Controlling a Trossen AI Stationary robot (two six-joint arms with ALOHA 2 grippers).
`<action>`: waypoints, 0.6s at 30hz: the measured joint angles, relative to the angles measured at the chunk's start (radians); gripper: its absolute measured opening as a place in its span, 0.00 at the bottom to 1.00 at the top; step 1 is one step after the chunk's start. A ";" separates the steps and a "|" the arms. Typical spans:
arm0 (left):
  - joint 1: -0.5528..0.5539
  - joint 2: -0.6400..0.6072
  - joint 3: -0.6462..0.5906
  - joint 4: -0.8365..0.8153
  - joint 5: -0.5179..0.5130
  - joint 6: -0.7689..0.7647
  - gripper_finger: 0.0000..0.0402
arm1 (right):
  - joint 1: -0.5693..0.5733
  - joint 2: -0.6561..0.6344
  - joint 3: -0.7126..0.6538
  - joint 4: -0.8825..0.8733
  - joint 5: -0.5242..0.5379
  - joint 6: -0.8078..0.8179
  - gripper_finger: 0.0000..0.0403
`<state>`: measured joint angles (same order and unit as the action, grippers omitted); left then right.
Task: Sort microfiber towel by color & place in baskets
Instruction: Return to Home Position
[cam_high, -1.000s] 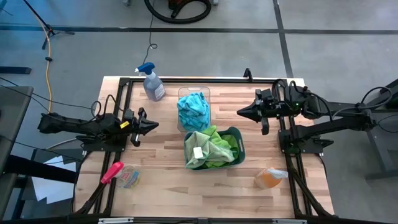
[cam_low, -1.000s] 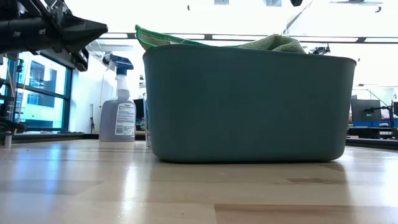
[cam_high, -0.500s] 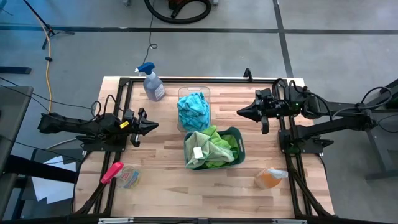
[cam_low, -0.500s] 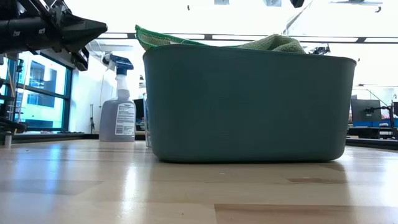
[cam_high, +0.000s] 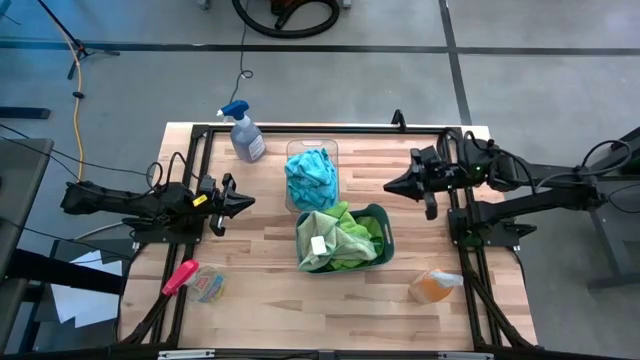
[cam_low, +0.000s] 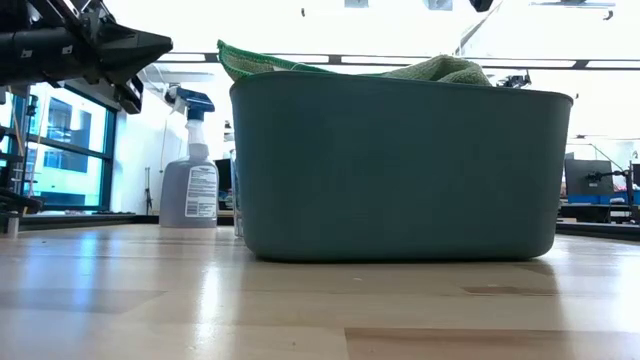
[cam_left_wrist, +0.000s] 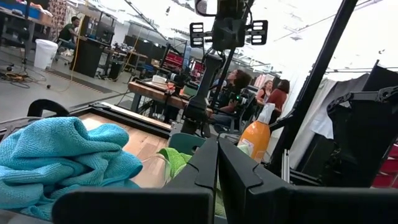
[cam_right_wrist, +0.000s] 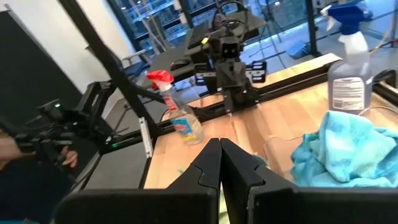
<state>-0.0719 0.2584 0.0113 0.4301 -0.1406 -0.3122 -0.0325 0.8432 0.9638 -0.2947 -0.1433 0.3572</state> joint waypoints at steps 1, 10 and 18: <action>0.000 0.000 0.000 0.000 0.000 0.000 0.00 | 0.000 -0.007 0.000 -0.007 -0.011 -0.002 0.00; 0.000 0.000 0.000 0.000 0.000 0.000 0.00 | 0.000 -0.100 0.000 -0.015 -0.031 -0.063 0.00; 0.000 0.000 0.000 0.000 0.000 0.000 0.00 | 0.000 -0.182 0.000 -0.016 -0.024 -0.096 0.00</action>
<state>-0.0719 0.2584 0.0116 0.4297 -0.1406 -0.3119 -0.0322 0.6609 0.9638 -0.3103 -0.1677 0.2615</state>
